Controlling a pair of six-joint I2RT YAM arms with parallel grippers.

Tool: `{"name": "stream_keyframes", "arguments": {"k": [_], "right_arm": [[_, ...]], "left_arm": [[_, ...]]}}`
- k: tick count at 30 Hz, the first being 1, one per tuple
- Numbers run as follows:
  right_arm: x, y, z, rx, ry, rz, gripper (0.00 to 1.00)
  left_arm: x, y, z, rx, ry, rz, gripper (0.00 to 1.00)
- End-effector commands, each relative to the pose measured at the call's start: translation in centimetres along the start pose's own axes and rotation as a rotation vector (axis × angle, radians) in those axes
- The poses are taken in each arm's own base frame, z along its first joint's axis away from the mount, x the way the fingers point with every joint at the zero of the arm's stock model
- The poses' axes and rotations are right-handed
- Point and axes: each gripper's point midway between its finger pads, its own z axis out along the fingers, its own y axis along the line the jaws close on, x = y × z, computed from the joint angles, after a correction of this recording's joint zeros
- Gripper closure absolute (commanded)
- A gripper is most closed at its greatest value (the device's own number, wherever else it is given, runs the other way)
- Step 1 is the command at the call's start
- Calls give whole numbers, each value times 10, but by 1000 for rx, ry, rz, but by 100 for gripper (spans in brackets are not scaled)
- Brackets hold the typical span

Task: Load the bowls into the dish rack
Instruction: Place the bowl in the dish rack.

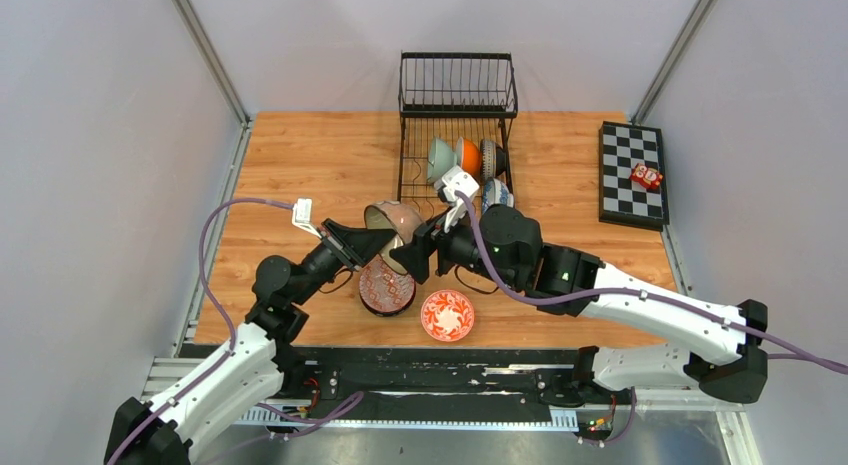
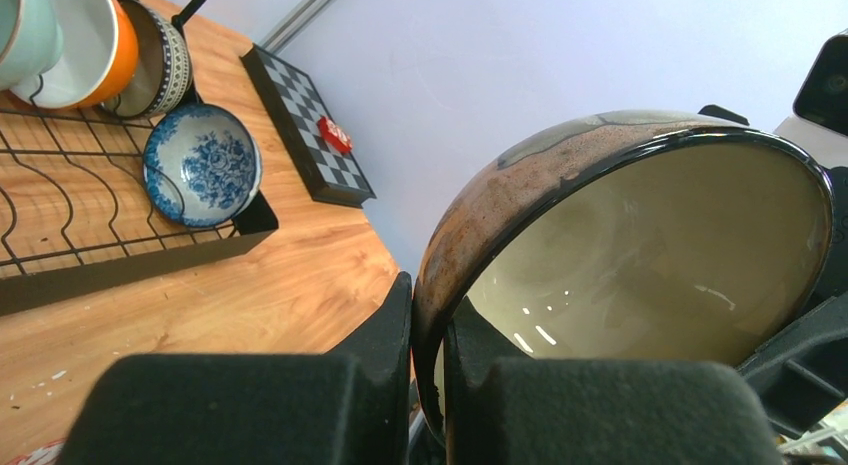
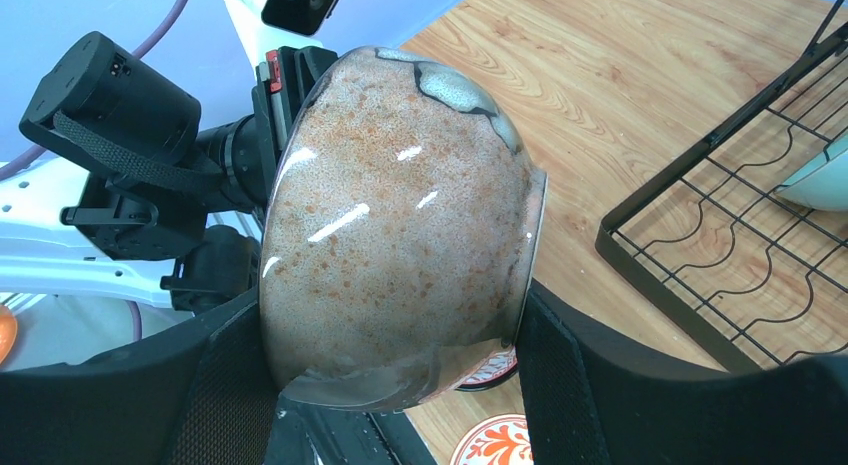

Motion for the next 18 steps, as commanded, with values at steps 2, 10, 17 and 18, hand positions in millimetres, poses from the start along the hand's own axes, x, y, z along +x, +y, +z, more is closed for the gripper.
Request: {"name": "stream_keyframes", "arguments": {"k": [2,10,17,18], "right_arm": [[-21,43,-15,-172,-82,17,98],[-21,29,-16,-103,-96,22,98],[-27,20,-19,-55,-125,32,97],[-27,19,-19,-49,-128,33,98]], "left_arm": [[-15,-24,6,58,-30,-29,84],[-12,-20,5,25,-5,-12,63],[-5,-14,2,1,25,-8,49],[-4,-13,1,-6,28,-7,48]]}}
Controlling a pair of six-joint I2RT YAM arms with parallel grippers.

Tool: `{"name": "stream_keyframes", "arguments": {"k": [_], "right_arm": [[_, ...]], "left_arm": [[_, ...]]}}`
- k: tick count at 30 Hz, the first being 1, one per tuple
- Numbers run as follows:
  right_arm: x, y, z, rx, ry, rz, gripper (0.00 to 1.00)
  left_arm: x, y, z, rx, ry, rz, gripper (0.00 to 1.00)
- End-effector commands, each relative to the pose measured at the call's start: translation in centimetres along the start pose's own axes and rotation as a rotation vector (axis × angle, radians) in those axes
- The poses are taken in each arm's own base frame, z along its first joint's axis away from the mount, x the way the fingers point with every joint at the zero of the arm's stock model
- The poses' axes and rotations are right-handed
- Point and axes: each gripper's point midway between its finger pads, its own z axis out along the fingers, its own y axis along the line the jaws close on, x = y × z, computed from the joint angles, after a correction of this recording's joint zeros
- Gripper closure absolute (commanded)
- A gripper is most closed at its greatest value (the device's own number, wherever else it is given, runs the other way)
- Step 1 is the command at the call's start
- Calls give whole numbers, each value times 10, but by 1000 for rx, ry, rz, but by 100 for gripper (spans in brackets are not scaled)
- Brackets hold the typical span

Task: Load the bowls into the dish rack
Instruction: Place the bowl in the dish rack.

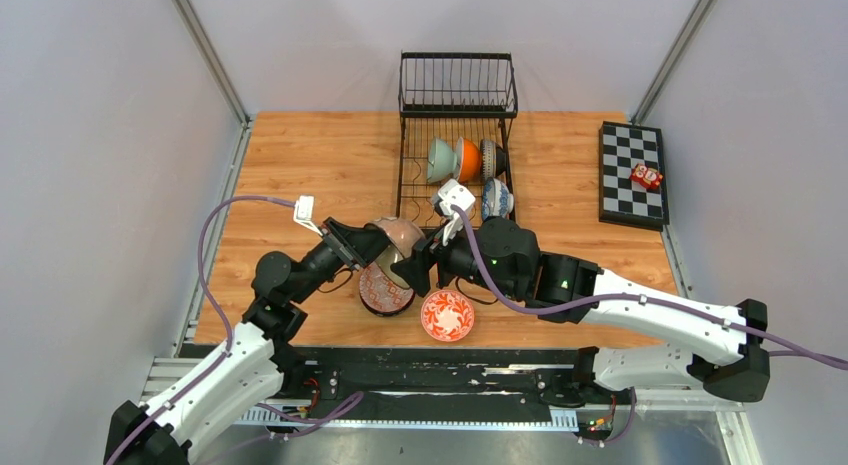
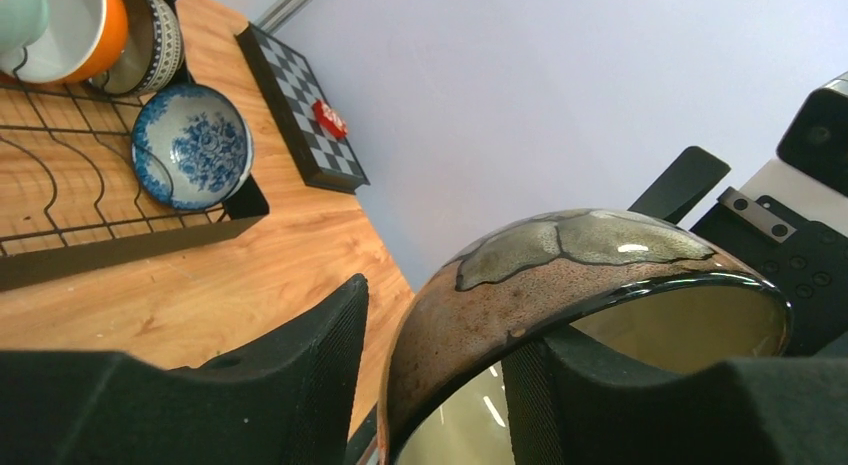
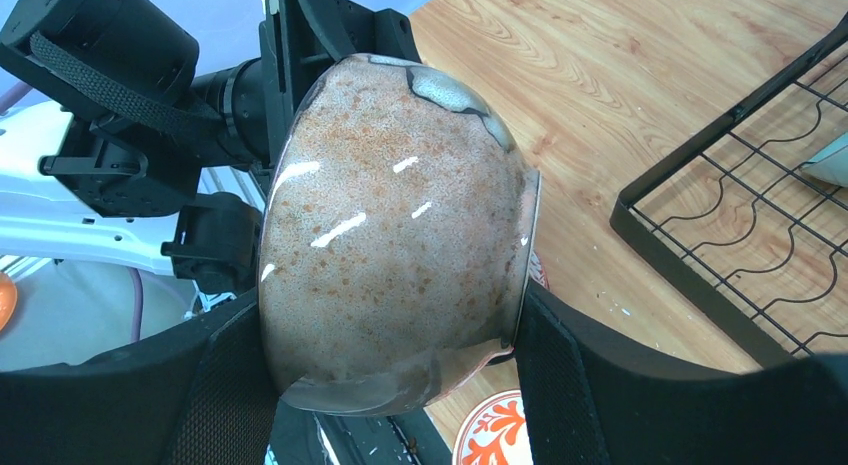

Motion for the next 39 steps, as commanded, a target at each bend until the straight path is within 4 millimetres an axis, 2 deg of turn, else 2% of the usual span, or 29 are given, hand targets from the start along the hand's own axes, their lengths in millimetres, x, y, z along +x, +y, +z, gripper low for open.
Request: {"name": "stream_keyframes", "arguments": {"k": [1,20,31,39], "right_arm": [[-48,12,-15,-31,-167,45,98],[-56,4,-22,11,-192,52,98],[-59,-4,-23,58,-198,27,98],[-59,-4,-21,58,-193,27,98]], "left_arm": [[-3,-5,0,-1,5,26,47],[4,8,-4,-73,47,58,30],[4,5,-4,-70,60,65,25],[4,5,-4,-73,62,71,24]]}}
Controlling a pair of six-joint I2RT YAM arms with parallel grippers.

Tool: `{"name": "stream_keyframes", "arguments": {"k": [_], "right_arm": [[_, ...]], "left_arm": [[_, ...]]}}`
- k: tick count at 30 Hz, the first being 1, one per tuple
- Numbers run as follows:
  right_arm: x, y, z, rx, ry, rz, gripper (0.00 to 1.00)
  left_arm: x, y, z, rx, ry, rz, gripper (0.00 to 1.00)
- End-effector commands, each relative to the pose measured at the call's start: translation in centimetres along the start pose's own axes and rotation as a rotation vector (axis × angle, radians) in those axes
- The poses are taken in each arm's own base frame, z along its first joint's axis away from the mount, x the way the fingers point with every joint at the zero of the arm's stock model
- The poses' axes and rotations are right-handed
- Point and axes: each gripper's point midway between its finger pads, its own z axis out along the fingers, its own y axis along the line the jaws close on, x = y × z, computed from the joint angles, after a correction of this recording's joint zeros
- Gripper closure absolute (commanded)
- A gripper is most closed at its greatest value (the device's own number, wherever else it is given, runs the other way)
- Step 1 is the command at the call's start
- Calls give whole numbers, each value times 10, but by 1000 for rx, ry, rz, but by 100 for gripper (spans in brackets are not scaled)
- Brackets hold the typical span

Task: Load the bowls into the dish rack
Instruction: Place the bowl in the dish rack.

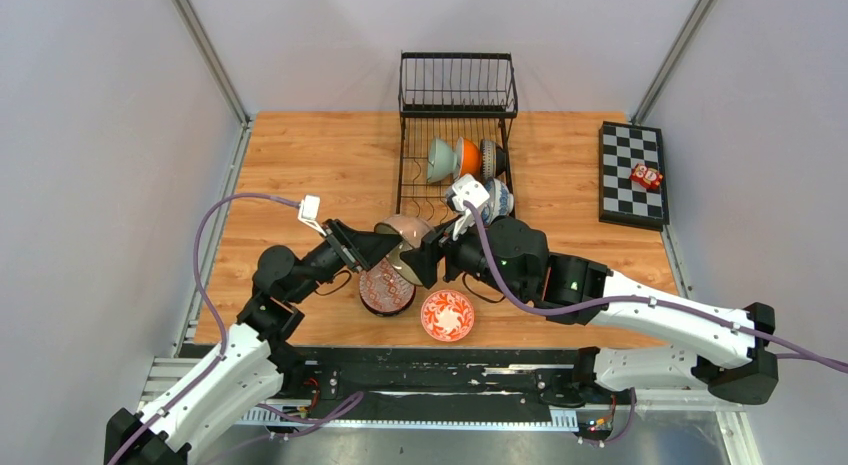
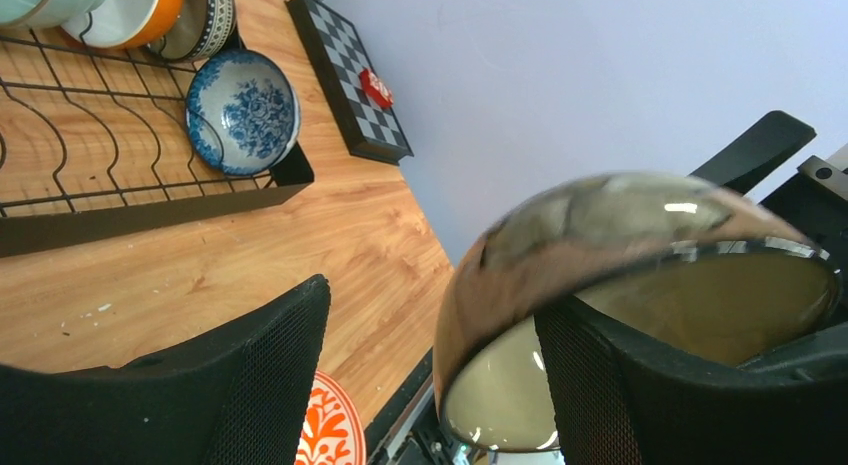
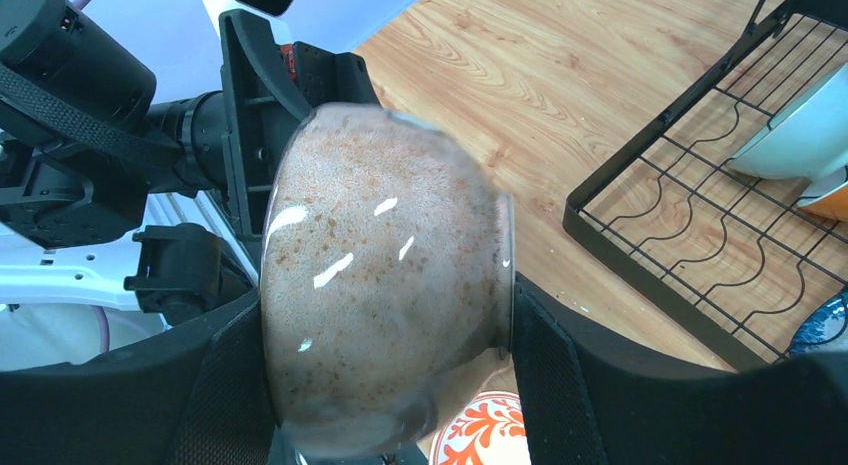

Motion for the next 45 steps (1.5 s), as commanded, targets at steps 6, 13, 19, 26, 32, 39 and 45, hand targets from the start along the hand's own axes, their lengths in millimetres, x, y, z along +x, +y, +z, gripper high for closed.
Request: {"name": "stream_keyframes", "arguments": {"k": [6,13,19,26,32,39,45], "right_arm": [[-49,16,-8,-49,-145,42,98],[-46,20,-4,-61,-136,47,98],[-42,22,-3,-73,-117,43,98],[-30,23,-4,-81,-71,32,97],[-23,19,-11,-85,-56,37,69],[-14,22,-19,-121,-37,41,20],[-9,30,-23,-179,-25,41,2]], "left_arm": [[-2,-11,3,52,5,16,26],[3,-15,8,100,31,9,84],[-4,-20,8,105,11,35,100],[-12,-23,7,97,-19,63,100],[-16,-28,5,107,-38,89,100],[-21,-40,3,150,-48,106,100],[-24,-55,-1,200,-43,123,100]]}}
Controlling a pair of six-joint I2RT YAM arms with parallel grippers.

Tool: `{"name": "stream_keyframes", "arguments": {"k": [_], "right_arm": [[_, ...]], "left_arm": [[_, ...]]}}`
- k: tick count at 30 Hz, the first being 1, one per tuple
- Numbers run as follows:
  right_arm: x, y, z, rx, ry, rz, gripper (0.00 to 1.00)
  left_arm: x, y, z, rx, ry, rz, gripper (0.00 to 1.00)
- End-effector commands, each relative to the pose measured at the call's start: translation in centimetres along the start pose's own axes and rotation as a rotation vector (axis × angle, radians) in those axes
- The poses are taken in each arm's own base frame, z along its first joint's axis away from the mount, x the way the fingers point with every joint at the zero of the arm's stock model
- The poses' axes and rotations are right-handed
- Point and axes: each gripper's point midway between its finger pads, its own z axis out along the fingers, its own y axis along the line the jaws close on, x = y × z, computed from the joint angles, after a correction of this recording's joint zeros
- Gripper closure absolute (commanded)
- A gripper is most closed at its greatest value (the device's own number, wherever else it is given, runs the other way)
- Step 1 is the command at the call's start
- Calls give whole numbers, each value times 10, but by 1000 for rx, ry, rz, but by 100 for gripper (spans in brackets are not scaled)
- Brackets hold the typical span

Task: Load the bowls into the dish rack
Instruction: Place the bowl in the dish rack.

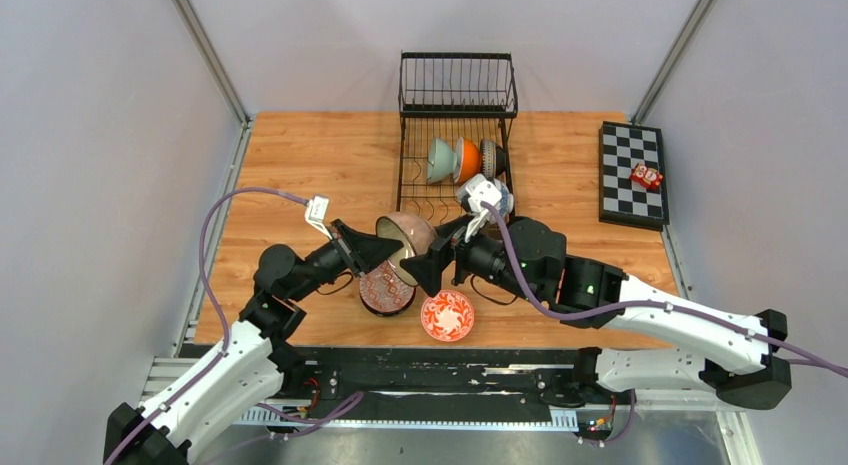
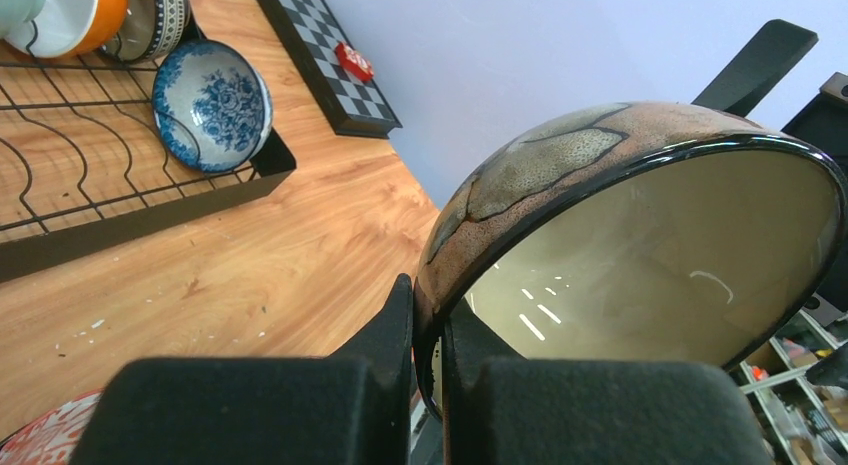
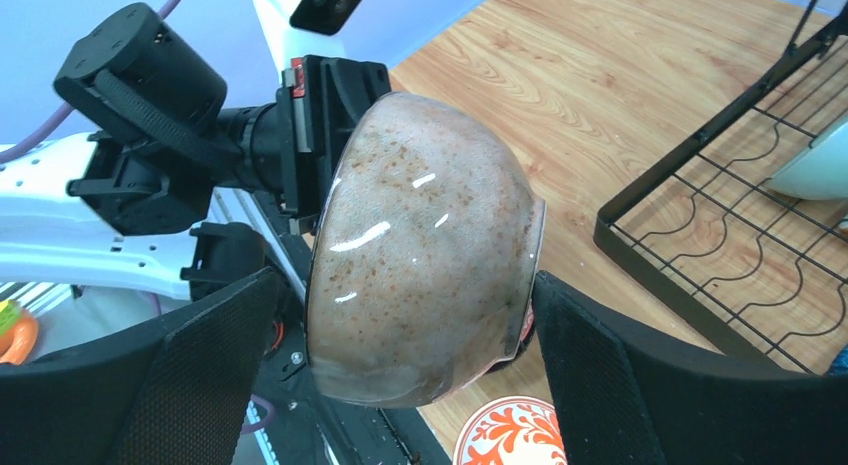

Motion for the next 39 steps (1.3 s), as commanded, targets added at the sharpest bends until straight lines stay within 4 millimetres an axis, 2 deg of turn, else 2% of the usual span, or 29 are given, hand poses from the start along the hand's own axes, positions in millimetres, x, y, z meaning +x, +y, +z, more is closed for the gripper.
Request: {"name": "stream_keyframes", "arguments": {"k": [1,16,26,39], "right_arm": [[2,23,-8,-121,6,16,0],[5,27,7,-123,26,-7,0],[8,28,13,-129,38,-34,2],[3,39,-3,-223,-5,-50,3]], "left_arm": [[-40,-44,-1,116,-117,40,100],[-48,-62,-4,169,-128,30,100],[-50,-61,-1,156,-122,22,100],[-47,-57,3,152,-109,23,100]]}}
